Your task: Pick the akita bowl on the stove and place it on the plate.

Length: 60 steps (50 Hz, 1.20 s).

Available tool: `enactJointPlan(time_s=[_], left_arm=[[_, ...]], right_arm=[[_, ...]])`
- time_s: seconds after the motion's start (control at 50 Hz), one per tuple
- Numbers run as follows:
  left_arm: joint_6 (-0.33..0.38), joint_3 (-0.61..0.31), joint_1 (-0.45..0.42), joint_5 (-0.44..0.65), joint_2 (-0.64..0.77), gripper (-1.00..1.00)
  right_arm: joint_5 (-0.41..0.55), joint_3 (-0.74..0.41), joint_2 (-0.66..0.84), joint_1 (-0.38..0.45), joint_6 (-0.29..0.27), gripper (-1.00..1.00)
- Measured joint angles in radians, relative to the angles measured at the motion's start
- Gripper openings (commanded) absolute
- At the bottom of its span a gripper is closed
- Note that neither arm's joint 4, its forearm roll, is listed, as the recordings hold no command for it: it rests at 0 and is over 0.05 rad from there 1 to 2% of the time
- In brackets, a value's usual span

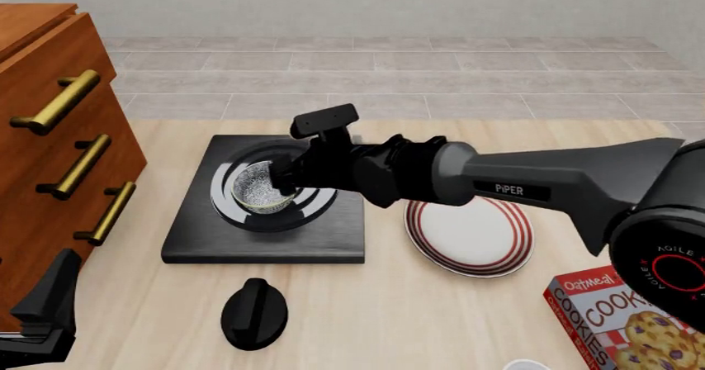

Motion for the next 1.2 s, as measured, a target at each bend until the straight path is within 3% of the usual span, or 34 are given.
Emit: enactJointPlan(time_s=[0.64,1.1,1.12,1.2], left_arm=[[0.000,0.000,0.000,0.000,0.000,1.00],[0.000,0.000,0.000,0.000,0.000,1.00],[0.000,0.000,0.000,0.000,0.000,1.00],[0.000,0.000,0.000,0.000,0.000,1.00]], right_arm=[[-0.034,0.000,0.082,0.005,0.005,1.00],[-0.049,-0.017,0.144,0.013,0.043,1.00],[-0.050,-0.017,0.145,0.013,0.044,-1.00],[-0.054,-0.026,0.141,0.013,0.048,-1.00]])
